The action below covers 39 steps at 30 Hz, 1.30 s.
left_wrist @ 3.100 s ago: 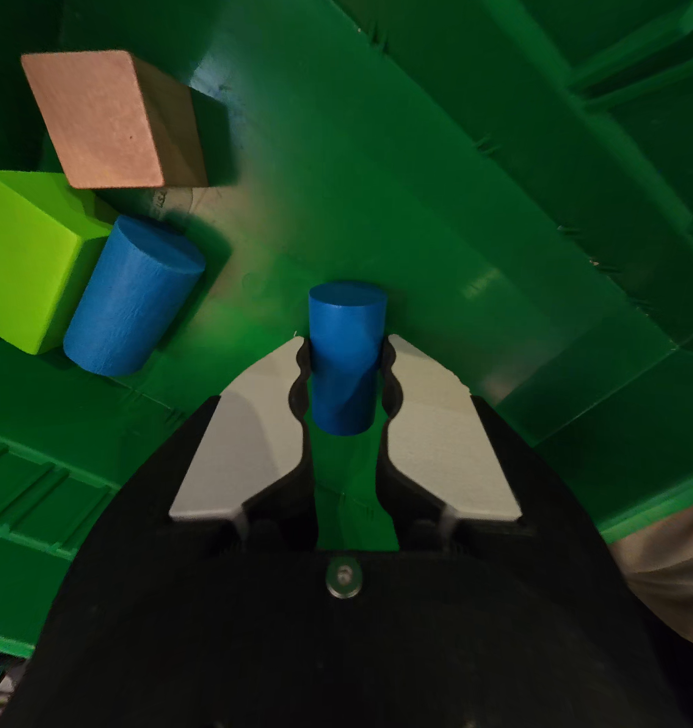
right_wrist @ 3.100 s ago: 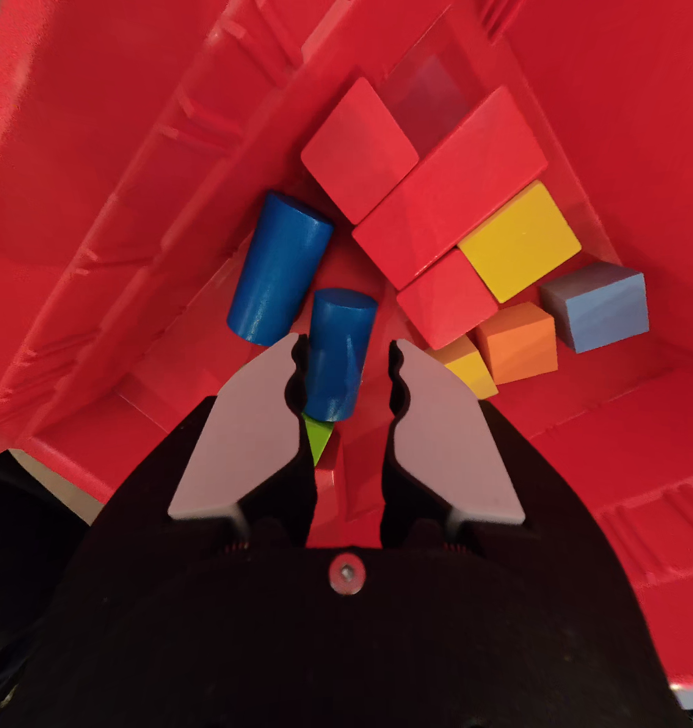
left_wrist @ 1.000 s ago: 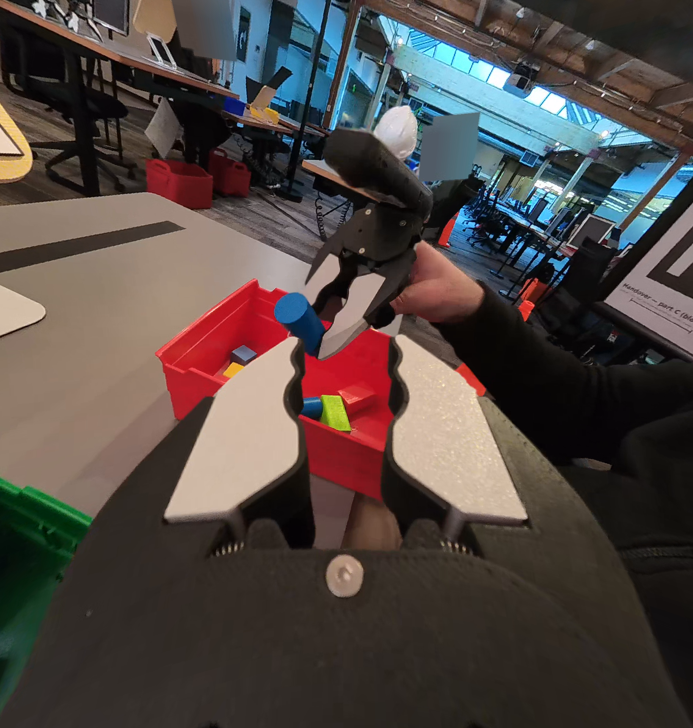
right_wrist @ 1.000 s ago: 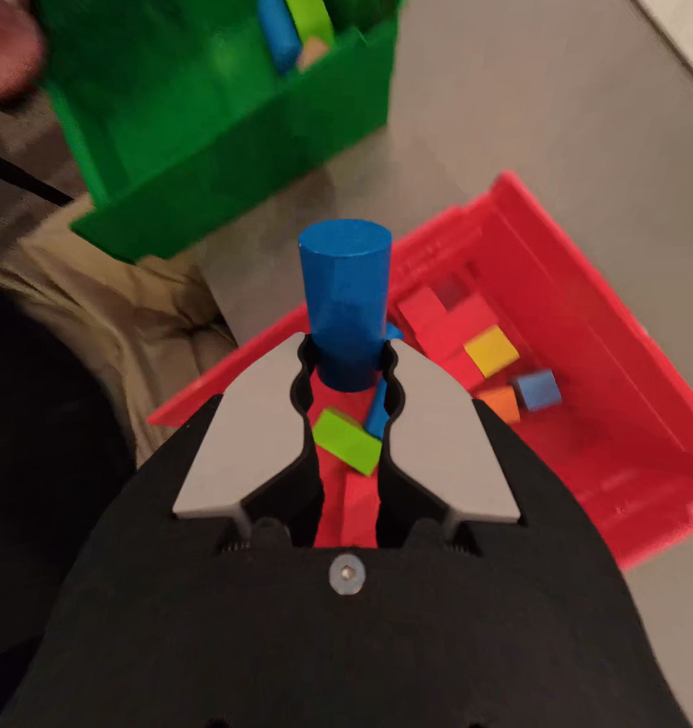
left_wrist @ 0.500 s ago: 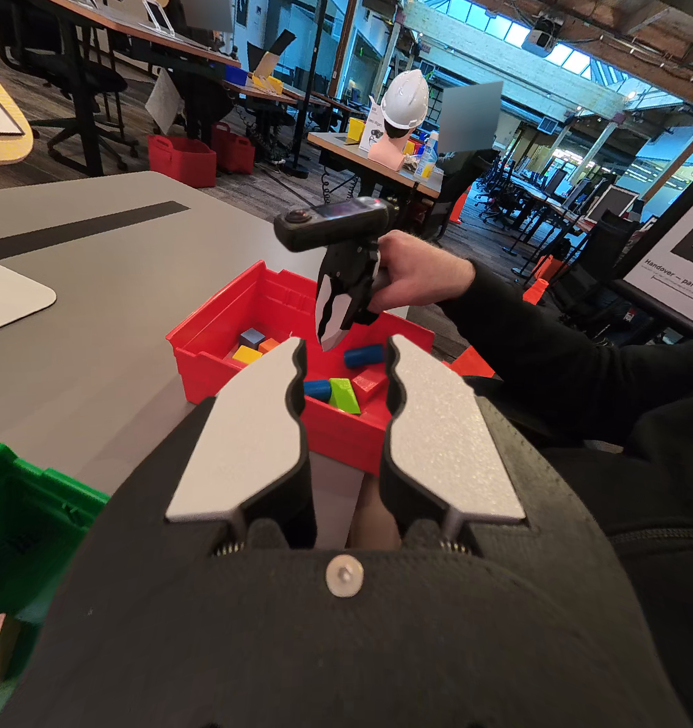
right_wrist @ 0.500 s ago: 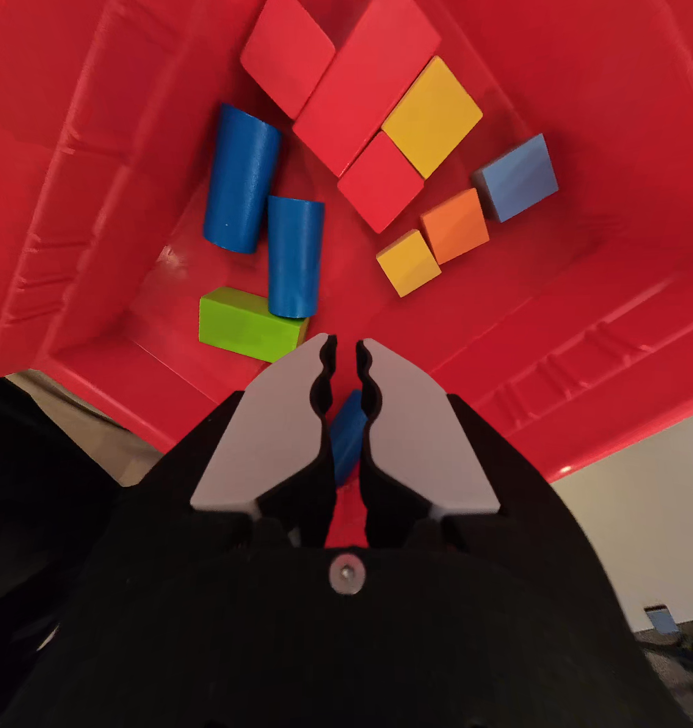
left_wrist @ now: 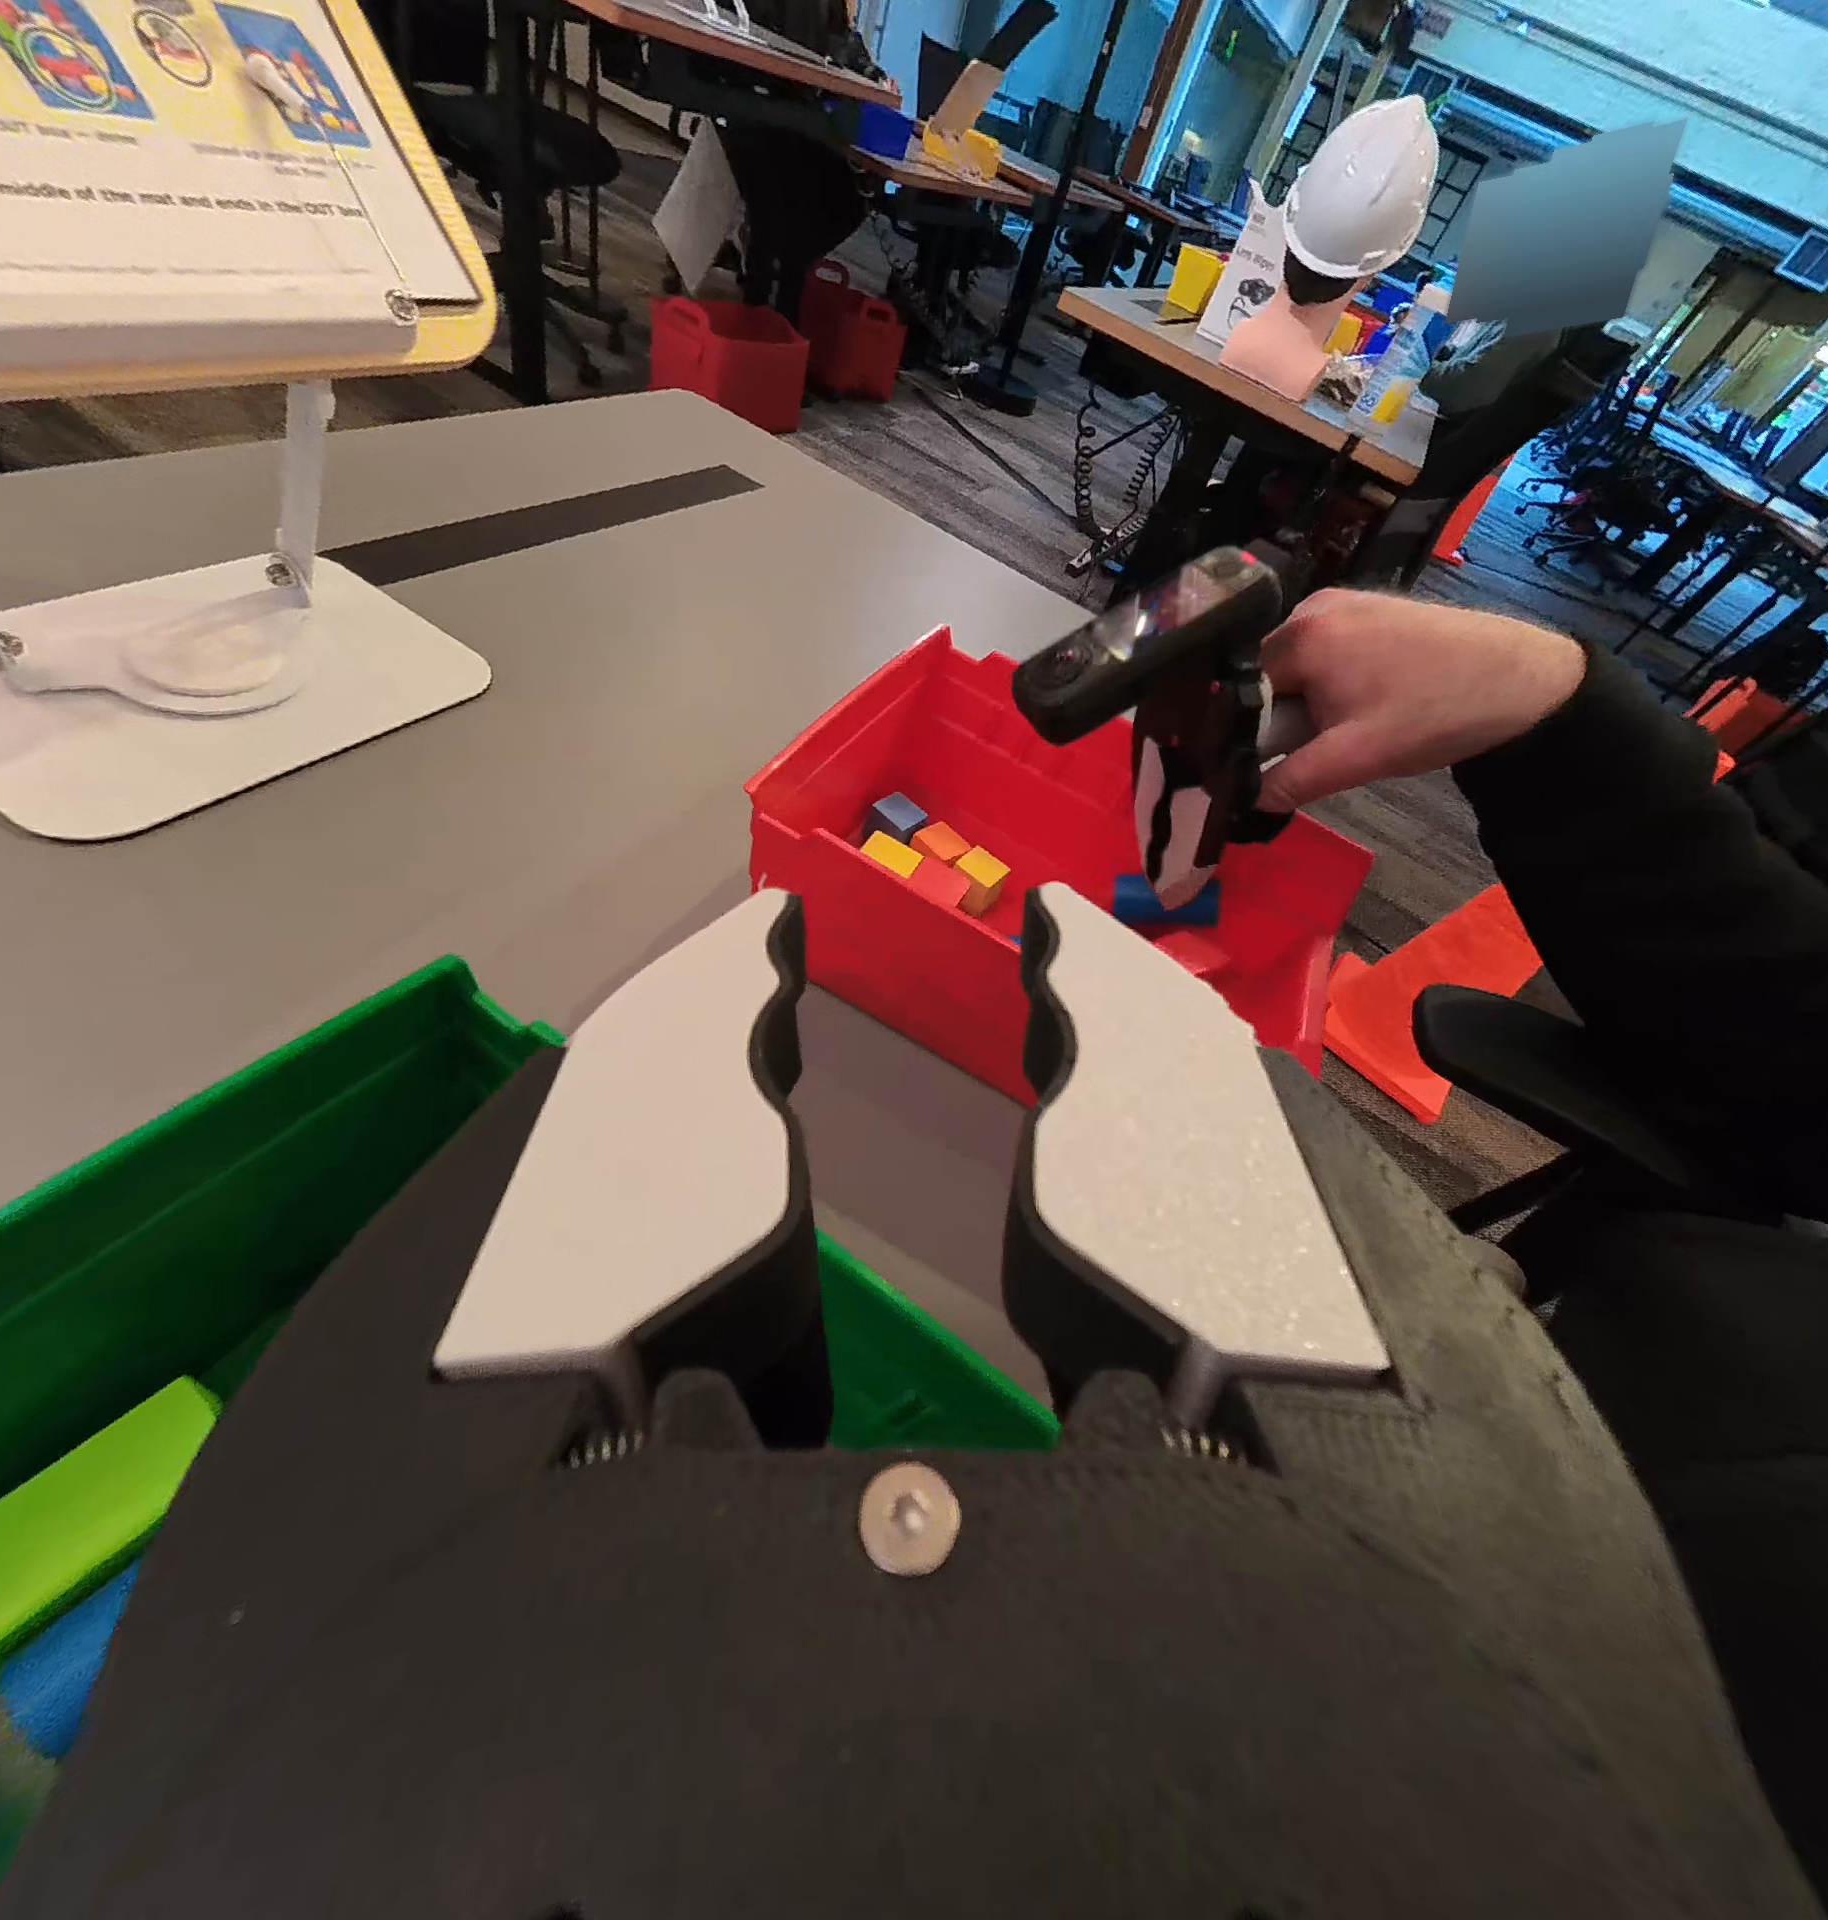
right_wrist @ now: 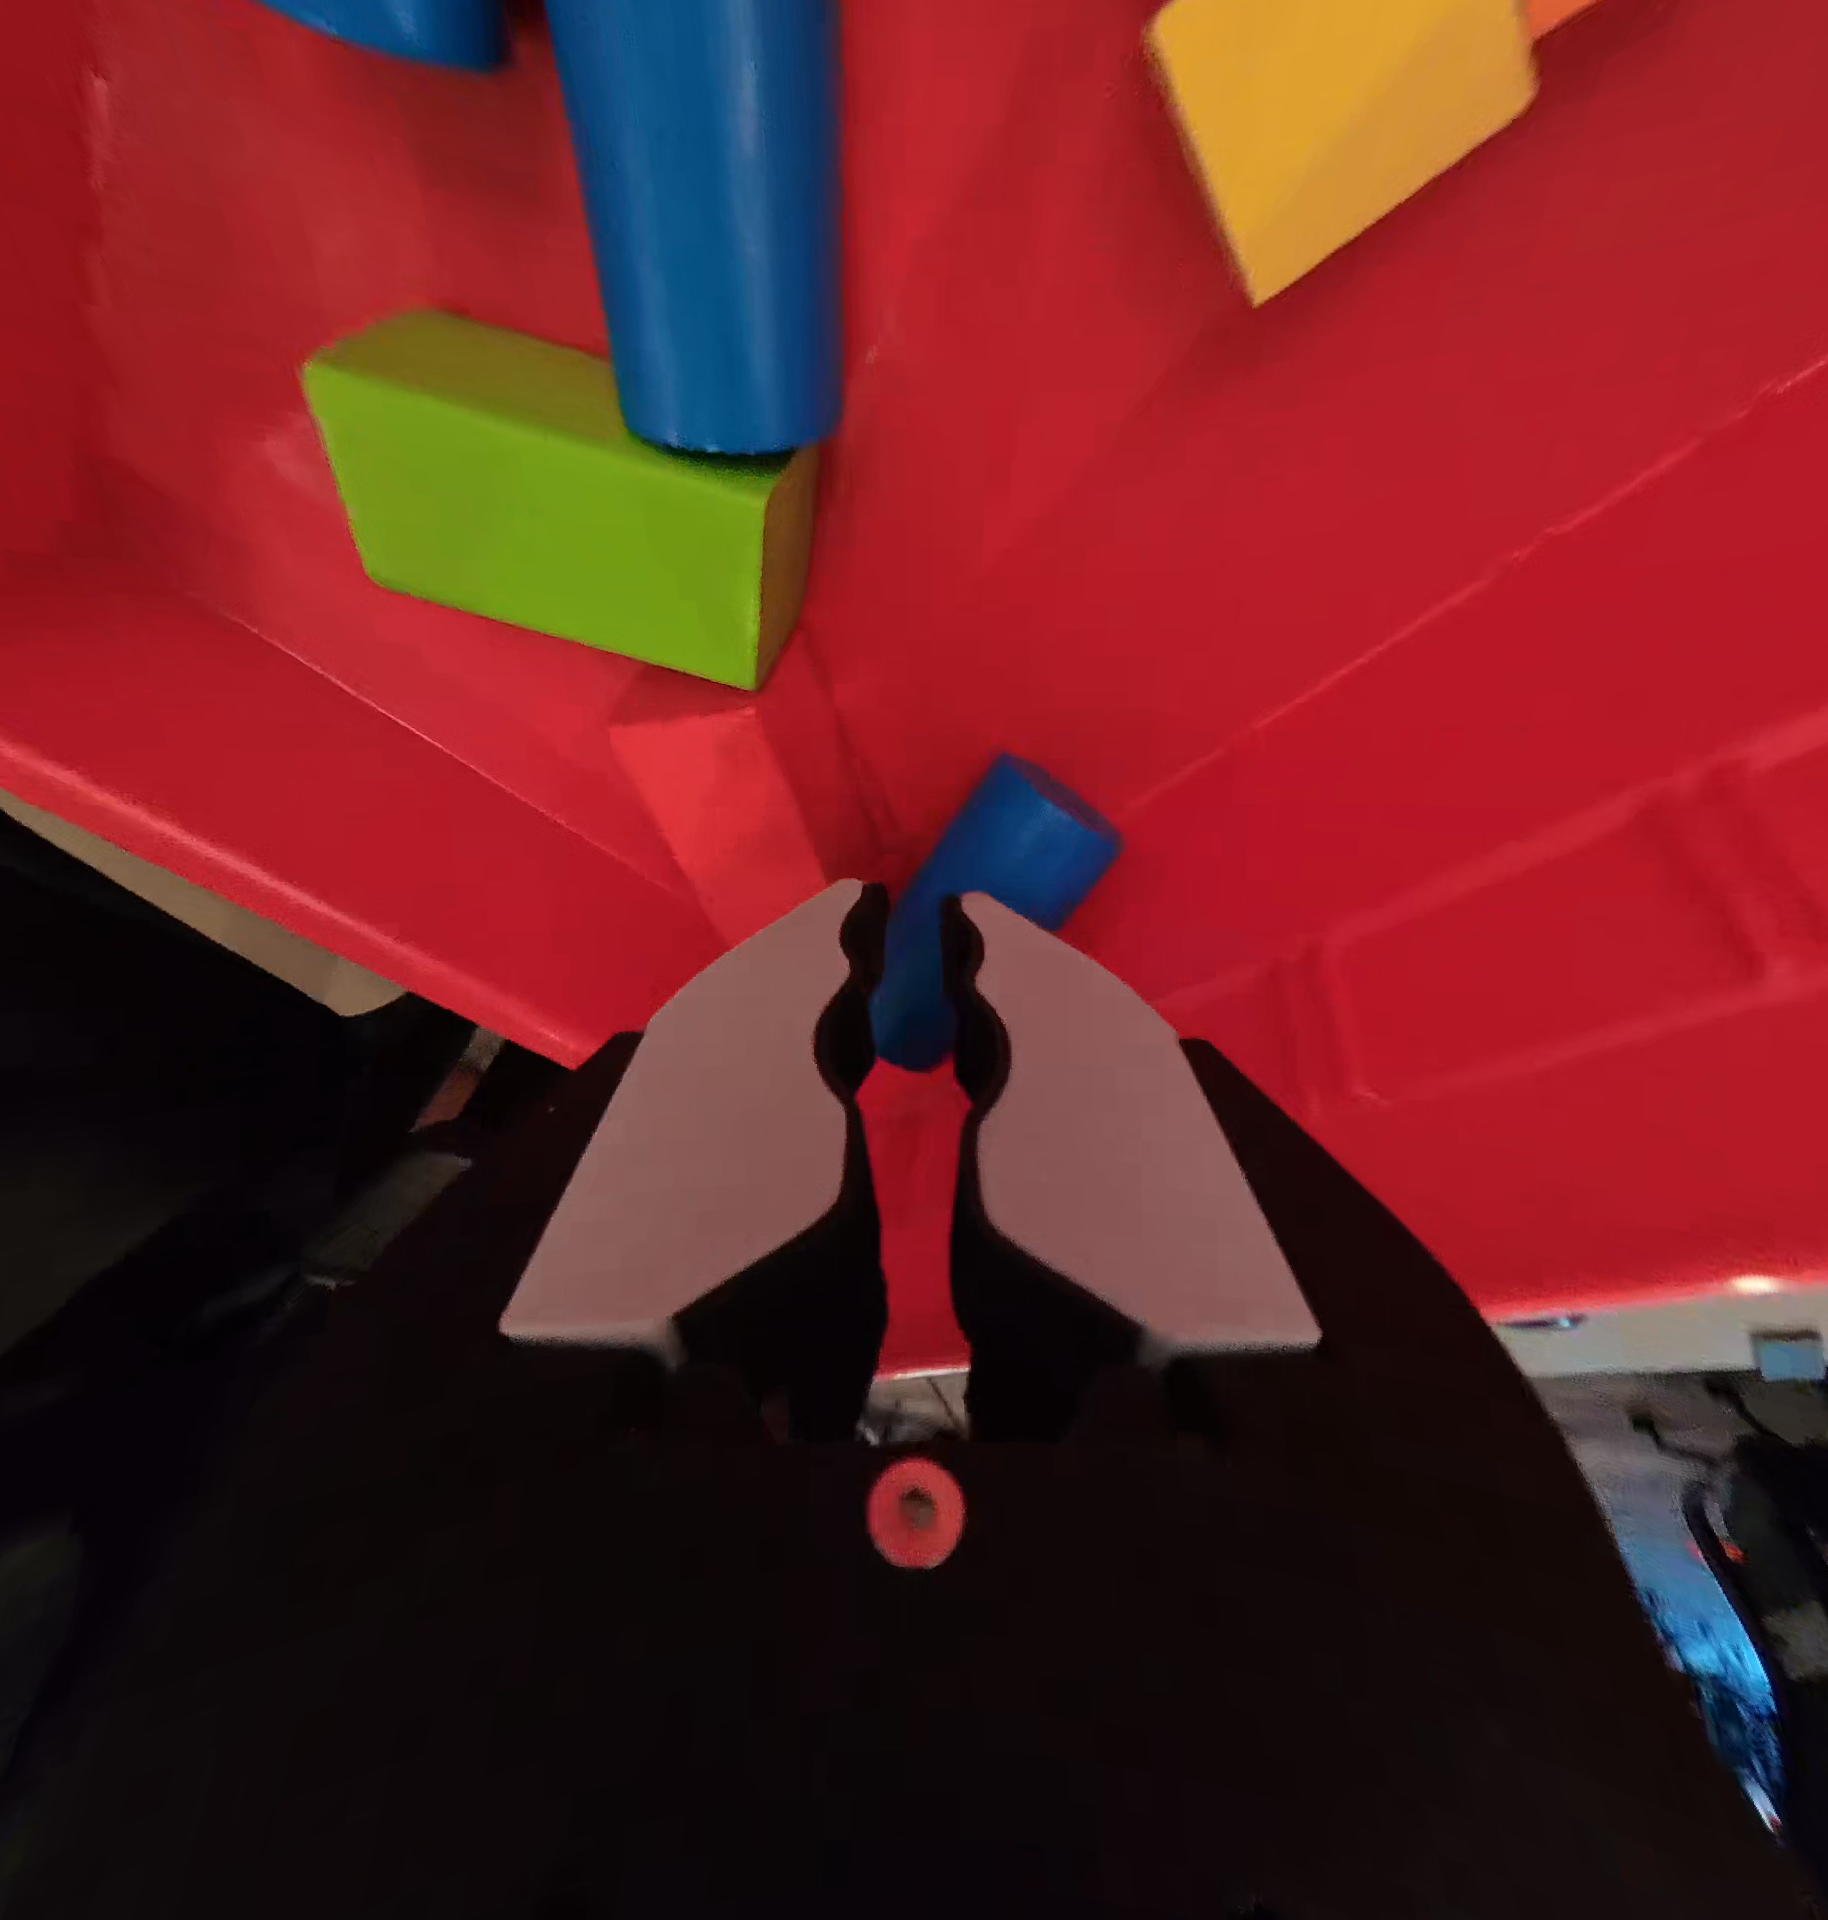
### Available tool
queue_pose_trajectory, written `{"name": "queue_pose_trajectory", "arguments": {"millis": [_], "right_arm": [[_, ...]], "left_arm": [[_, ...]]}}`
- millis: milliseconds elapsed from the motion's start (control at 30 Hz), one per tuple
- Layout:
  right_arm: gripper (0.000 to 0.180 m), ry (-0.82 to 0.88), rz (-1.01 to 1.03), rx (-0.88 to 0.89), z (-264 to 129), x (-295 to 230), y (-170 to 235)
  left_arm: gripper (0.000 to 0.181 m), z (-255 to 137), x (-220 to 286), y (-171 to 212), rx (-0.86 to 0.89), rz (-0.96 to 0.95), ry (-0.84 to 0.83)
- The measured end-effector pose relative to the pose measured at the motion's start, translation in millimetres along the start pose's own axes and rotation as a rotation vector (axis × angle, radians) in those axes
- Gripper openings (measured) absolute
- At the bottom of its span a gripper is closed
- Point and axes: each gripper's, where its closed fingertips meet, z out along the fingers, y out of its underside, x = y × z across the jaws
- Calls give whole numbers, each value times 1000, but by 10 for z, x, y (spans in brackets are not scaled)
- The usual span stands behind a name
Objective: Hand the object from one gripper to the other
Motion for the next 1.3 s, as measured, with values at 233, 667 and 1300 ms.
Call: {"name": "queue_pose_trajectory", "arguments": {"millis": [233, 667, 1300], "right_arm": [[11, 13, -12, 9, 24, 14, -77], [13, 2, -104, 228, -241, -140, -442], [13, 12, -139, 318, -383, -229, -589]], "left_arm": [[43, 15, -137, 155, -87, 31, -64], [87, -300, -1320, 1340, -764, 73, -633], [74, -406, -1814, 1846, -840, -143, -755]]}}
